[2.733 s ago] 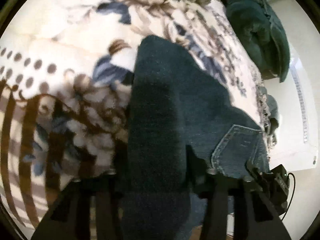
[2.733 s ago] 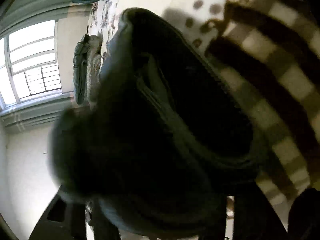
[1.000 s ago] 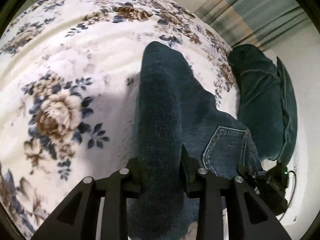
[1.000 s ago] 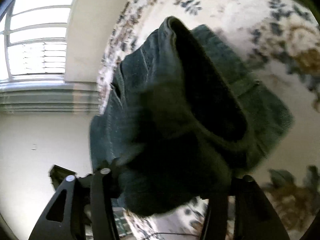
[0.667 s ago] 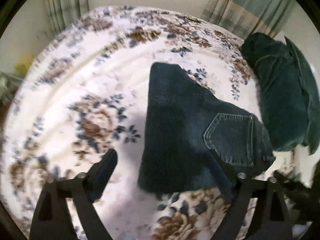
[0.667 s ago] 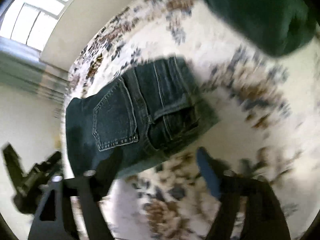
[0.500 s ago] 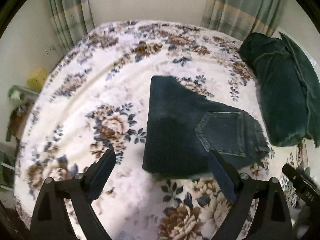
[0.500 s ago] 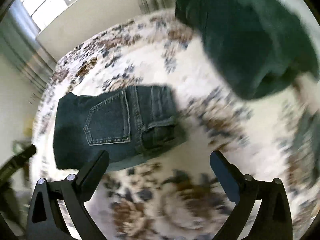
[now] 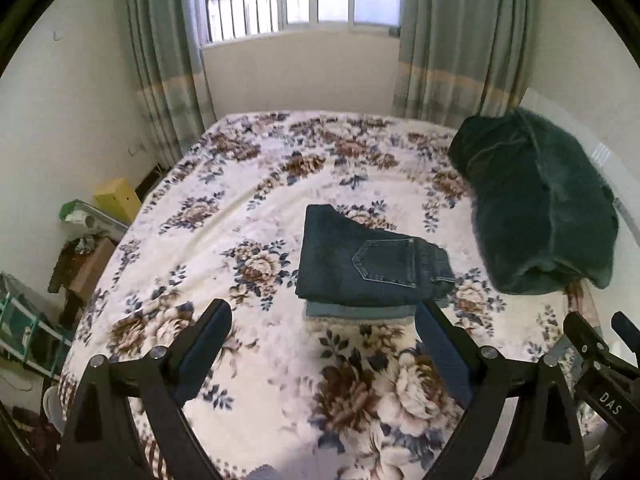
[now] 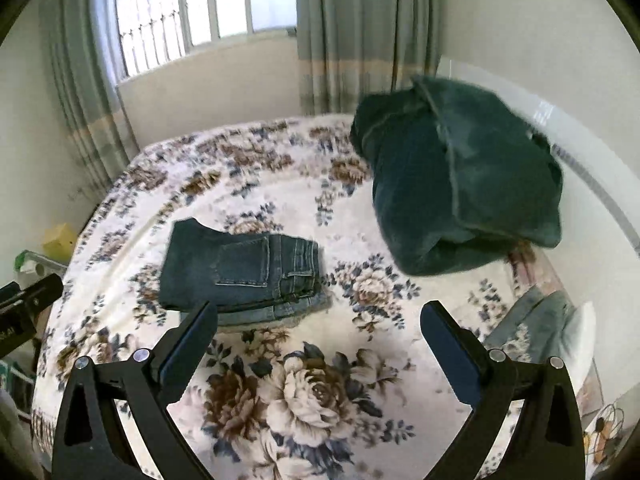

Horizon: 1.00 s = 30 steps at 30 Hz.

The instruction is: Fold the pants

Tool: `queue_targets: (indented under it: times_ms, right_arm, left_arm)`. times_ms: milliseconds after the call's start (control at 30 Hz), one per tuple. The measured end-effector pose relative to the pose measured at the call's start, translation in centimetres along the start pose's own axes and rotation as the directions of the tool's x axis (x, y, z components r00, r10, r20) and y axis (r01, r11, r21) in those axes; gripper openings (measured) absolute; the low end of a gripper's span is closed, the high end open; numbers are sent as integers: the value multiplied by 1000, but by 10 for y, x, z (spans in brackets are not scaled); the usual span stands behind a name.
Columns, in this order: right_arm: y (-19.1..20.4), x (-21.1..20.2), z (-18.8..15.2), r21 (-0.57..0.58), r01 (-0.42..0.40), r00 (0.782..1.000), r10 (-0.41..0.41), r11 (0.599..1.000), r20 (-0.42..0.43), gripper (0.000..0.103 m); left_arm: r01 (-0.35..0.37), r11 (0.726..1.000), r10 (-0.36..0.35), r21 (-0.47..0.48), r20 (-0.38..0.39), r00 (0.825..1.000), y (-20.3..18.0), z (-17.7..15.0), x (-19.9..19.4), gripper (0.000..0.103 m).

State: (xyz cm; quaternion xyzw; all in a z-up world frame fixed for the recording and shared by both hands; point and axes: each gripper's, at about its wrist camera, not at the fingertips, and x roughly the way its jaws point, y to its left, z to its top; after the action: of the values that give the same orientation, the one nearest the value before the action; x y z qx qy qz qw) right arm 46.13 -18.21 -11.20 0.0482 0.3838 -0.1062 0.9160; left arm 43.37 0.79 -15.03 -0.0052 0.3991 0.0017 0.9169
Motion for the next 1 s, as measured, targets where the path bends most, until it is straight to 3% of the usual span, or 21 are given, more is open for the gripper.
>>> queue_targets:
  times_ms: [267,433,833,900,1000]
  right_arm:
    - [-18,-145,-26,-36,-60,992,64,998,108,103]
    - [-27,-215,-44,-61,-90,985,98,994,143,103]
    - [-36,-326,-67,-76,-105,978,117,992,176,103]
    - [-34,-336,-68,-84,-103,976,117,991,184,103]
    - [-31,-352,-71,-89,-92,974,108,992,200,103]
  left_arm:
    - [-21,1000,19,12,98,995,-5,-36,-113,94]
    - [-30,1000,29,2,134,991,-3,-55,-169,94]
    - [-27,1000,28,-10,159,987,2,-83,-246,94]
    - [-14,1000,16,-12,158,987,4,-86,-251,103]
    - [-13,1000,15,-7,171,985,7,-88,-257,103]
